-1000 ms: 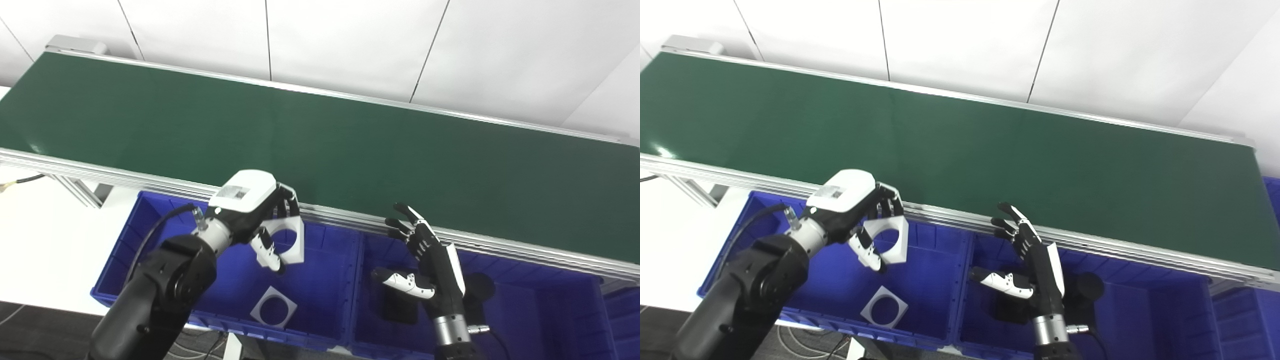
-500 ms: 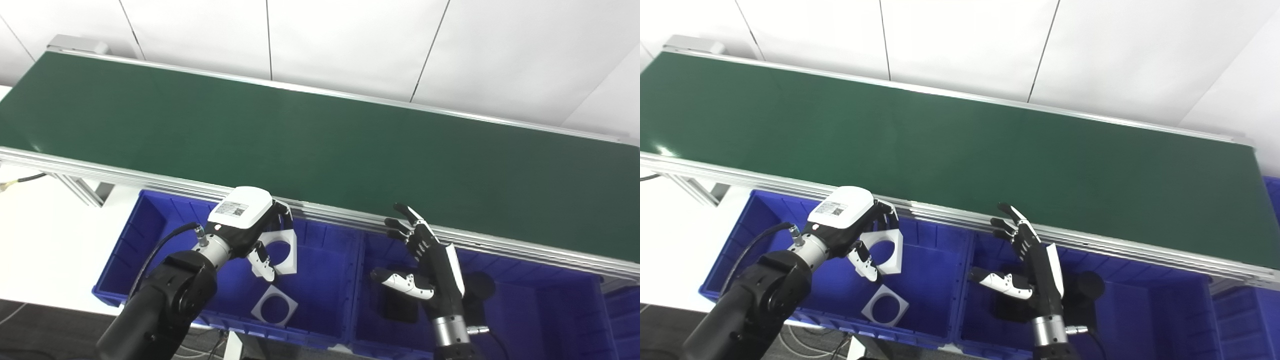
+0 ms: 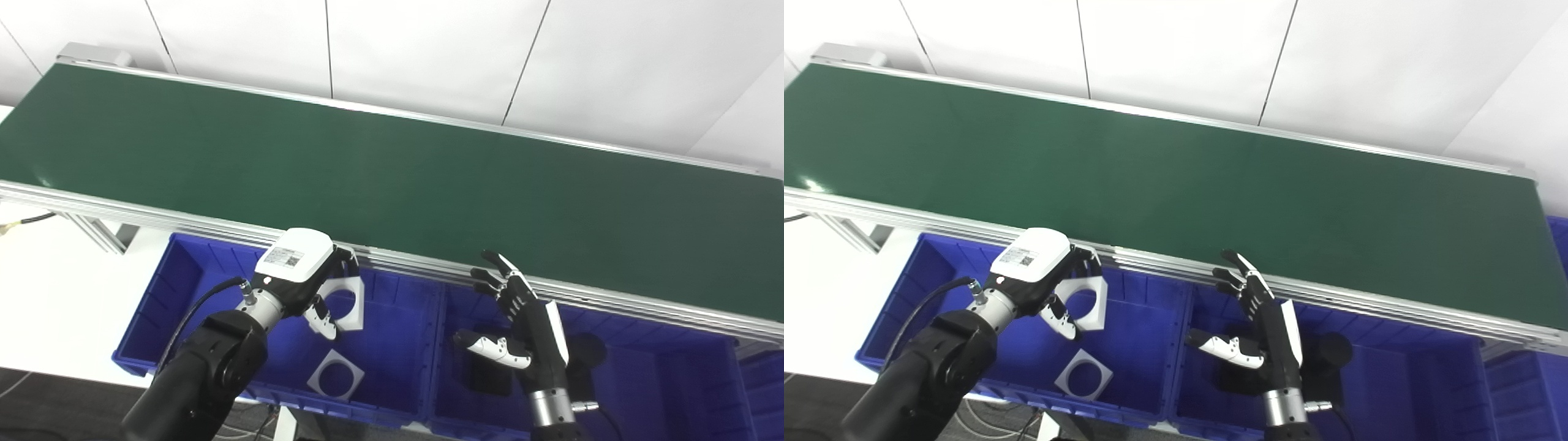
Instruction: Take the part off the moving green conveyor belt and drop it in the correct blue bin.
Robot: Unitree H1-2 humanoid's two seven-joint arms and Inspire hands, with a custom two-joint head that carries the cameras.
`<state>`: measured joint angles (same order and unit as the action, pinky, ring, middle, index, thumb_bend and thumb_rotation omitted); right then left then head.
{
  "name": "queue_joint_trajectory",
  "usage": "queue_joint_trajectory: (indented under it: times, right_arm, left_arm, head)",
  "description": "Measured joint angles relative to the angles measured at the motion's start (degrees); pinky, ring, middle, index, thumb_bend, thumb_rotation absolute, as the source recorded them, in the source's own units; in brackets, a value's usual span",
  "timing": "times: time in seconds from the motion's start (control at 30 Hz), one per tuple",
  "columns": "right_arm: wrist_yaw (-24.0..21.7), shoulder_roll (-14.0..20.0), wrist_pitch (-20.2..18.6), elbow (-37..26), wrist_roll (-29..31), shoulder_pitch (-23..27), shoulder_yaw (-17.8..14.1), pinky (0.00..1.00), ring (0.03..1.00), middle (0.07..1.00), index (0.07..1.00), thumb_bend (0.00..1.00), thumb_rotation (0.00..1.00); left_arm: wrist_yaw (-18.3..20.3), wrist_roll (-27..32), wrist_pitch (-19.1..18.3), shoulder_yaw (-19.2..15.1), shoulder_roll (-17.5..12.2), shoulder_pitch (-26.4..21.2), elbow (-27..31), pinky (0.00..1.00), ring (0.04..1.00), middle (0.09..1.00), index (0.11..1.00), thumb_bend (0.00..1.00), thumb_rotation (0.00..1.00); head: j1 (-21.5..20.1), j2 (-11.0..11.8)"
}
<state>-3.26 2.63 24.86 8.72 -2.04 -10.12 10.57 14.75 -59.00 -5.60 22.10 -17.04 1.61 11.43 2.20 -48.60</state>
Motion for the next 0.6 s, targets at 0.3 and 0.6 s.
queue_joint_trajectory:
  times: [0.3,0.6]
  right_arm:
    - [0.02,0.00,0.00,0.01,-0.47,-0.01,-0.03,0.74,0.800,0.907,0.848,0.91,0.38]
    - [0.00,0.01,0.00,0.03,-0.44,-0.01,-0.01,0.74,0.800,0.909,0.849,0.90,0.38]
  left_arm:
    - [0.00,-2.18,0.23,1.05,-0.54,0.00,1.35,0.52,0.611,0.668,0.643,1.00,0.26]
    - [0.88,-2.22,0.24,1.17,-0.66,0.00,1.86,0.51,0.602,0.659,0.636,1.00,0.27]
  head:
    - [0.09,0.17]
    - [0.09,0.17]
